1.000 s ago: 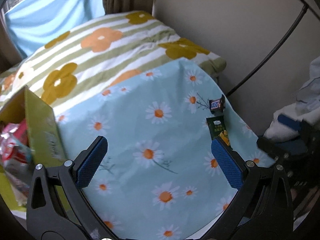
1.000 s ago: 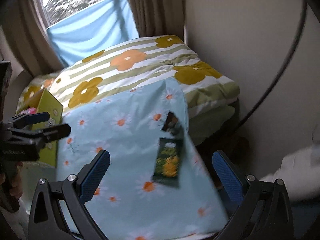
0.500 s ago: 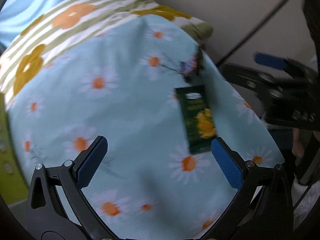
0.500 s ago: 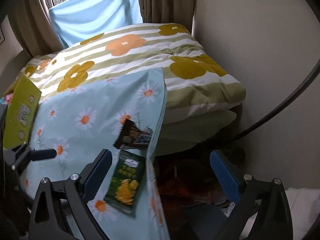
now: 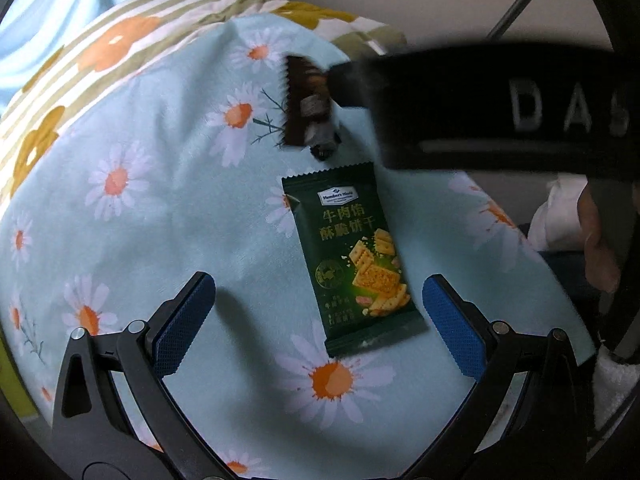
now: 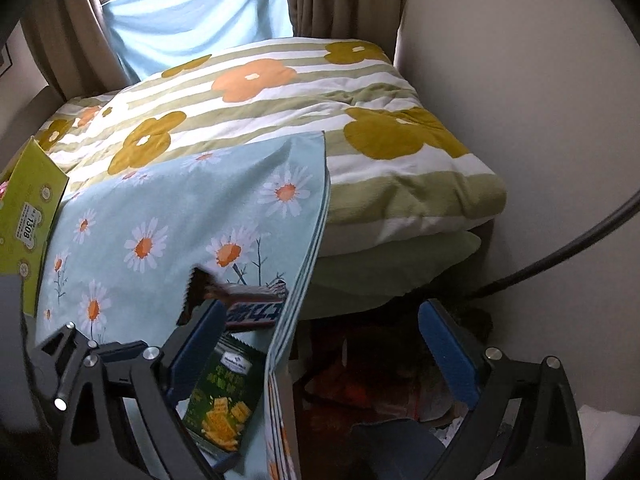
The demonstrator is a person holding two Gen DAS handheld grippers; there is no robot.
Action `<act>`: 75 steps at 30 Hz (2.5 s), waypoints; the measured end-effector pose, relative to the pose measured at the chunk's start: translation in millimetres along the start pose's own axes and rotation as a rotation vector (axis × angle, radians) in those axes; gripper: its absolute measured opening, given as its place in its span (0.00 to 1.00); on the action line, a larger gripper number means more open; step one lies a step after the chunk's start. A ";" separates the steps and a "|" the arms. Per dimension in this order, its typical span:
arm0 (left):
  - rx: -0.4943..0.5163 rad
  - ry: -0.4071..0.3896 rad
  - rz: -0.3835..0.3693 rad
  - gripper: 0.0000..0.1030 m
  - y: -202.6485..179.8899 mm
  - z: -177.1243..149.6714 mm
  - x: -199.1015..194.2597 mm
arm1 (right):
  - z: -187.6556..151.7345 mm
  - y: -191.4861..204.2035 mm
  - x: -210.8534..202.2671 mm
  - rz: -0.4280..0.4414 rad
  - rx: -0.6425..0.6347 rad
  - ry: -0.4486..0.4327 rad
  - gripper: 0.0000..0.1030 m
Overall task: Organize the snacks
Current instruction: 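Move both tools back toward the last snacks on the cloth, then grasp the green cracker packet with the left gripper while the right grasps the chocolate bar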
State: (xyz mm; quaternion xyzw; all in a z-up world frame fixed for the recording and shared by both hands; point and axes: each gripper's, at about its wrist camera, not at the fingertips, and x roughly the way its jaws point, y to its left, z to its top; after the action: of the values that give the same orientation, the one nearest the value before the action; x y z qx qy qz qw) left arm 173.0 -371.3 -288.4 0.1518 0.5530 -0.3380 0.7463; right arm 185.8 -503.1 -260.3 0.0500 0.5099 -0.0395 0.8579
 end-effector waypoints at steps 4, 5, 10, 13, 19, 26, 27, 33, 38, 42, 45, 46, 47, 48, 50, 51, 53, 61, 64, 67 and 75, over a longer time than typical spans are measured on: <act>-0.019 -0.006 0.012 1.00 2.8 1.1 2.3 | 6.2 2.5 5.5 0.012 -0.011 -0.003 0.93; -0.019 -0.007 0.018 1.00 2.5 0.9 2.2 | 7.9 2.1 5.3 0.012 -0.013 -0.009 0.93; -0.015 -0.004 0.053 1.00 -1.0 5.1 6.1 | 13.6 -7.1 1.3 0.017 0.019 -0.025 0.93; -0.008 -0.009 0.066 0.96 -6.3 10.4 9.4 | 12.9 -12.3 0.2 0.018 0.036 -0.024 0.93; 0.040 -0.042 0.068 0.53 -12.8 10.8 -0.1 | 9.6 -13.5 0.6 0.042 0.018 -0.018 0.93; 0.012 -0.032 0.038 0.36 2.4 7.7 -8.4 | 11.3 -4.2 3.7 0.078 -0.048 -0.013 0.90; 0.008 -0.034 0.033 0.34 5.4 6.3 -10.9 | 12.1 -1.7 4.0 0.088 -0.063 -0.013 0.88; -0.027 -0.037 0.044 0.28 34.1 1.5 -20.5 | 18.2 18.2 13.8 0.145 -0.173 0.008 0.81; -0.086 -0.035 0.057 0.28 57.2 -4.7 -23.5 | 24.6 36.5 26.8 0.184 -0.315 0.054 0.81; -0.126 -0.030 0.064 0.28 69.0 -10.4 -26.5 | 29.9 44.9 33.5 0.209 -0.318 0.077 0.81; -0.163 -0.022 0.043 0.29 78.8 -11.1 -24.9 | 33.7 48.0 37.9 0.207 -0.273 0.095 0.81; -0.170 -0.017 0.043 0.29 77.9 -12.1 -24.5 | 34.2 48.7 38.7 0.206 -0.261 0.099 0.81; -0.176 -0.014 0.042 0.29 79.5 -12.8 -24.3 | 34.4 50.0 38.8 0.205 -0.253 0.098 0.81; -0.181 -0.012 0.042 0.30 80.4 -13.4 -24.8 | 34.4 50.8 38.7 0.201 -0.249 0.098 0.81; -0.179 0.001 0.042 0.34 79.2 -10.0 -21.7 | 34.7 52.1 38.2 0.191 -0.239 0.098 0.81; -0.177 0.012 0.040 0.36 78.2 -8.5 -19.7 | 34.9 52.1 37.7 0.192 -0.232 0.097 0.81; -0.176 0.021 0.036 0.58 77.2 -2.9 -15.1 | 35.6 51.1 36.1 0.199 -0.224 0.094 0.81; -0.164 0.094 0.043 0.81 77.4 4.7 -3.9 | 34.4 50.5 34.1 0.219 -0.200 0.094 0.81; -0.159 0.102 0.031 0.81 78.6 11.0 -4.9 | 34.0 51.7 34.2 0.224 -0.197 0.100 0.81; -0.140 0.144 0.057 0.70 78.2 15.5 -0.3 | 35.0 52.0 33.8 0.229 -0.181 0.105 0.81; -0.059 0.153 0.097 0.39 72.4 20.3 -3.0 | 32.0 60.0 38.9 0.227 -0.190 0.123 0.81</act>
State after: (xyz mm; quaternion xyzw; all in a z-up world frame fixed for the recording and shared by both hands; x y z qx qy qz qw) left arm 235.8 -330.0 -289.3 0.1814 0.6102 -0.2725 0.7214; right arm 239.3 -448.3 -276.5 0.0281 0.5542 0.1095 0.8247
